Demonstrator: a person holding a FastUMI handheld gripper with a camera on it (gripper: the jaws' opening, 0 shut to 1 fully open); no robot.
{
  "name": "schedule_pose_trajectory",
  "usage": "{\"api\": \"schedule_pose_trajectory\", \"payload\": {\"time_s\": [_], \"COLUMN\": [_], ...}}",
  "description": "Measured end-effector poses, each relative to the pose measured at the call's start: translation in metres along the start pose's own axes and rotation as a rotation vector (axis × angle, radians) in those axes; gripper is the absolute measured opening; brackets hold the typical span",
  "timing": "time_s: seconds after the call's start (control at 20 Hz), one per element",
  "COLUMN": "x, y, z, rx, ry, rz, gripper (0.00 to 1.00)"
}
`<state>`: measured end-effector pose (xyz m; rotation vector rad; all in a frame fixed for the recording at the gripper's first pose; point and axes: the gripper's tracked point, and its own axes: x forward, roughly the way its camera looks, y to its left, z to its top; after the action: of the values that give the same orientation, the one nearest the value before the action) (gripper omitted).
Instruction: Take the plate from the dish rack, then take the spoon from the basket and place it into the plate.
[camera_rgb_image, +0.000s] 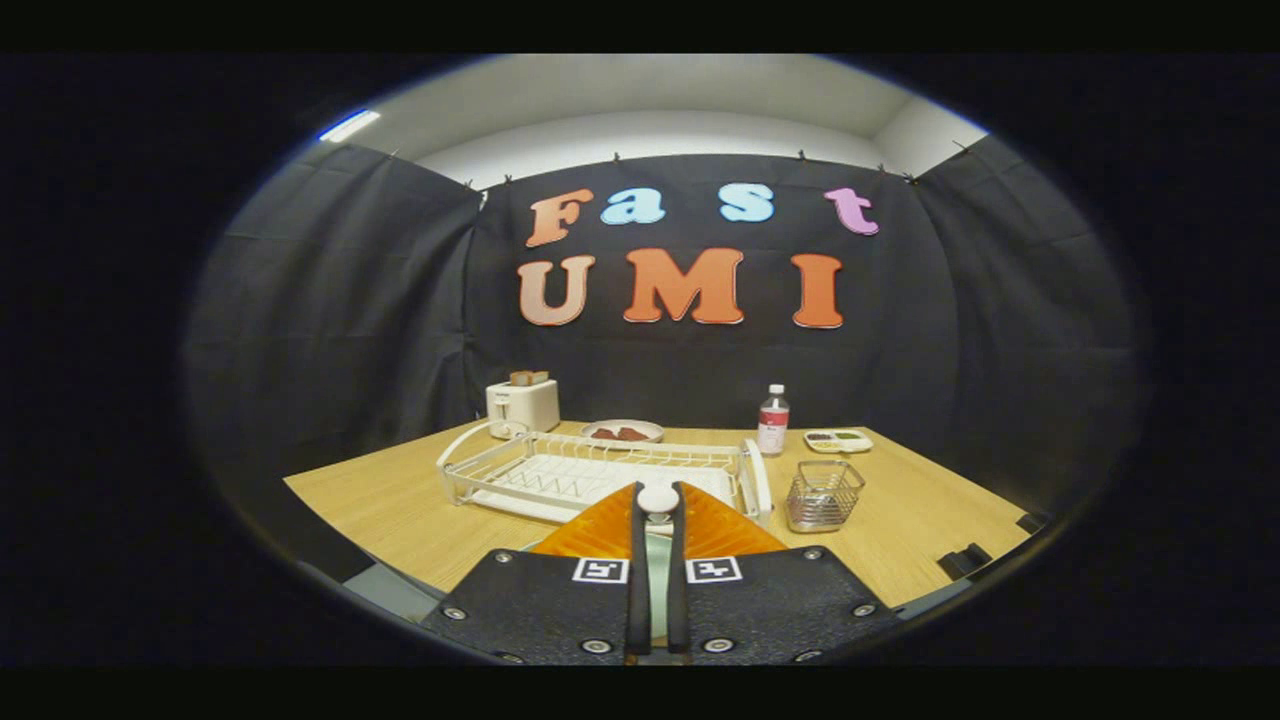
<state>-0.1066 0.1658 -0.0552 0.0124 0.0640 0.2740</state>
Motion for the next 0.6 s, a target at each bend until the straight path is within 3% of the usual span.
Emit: {"api": "schedule_pose_trajectory", "payload": {"time_s": [0.6], "x": [0.024], "y": [0.039], "z": [-0.06], "rx": [-0.017], "ry": [0.067], "rz": [0.098], "gripper": [0.07]}}
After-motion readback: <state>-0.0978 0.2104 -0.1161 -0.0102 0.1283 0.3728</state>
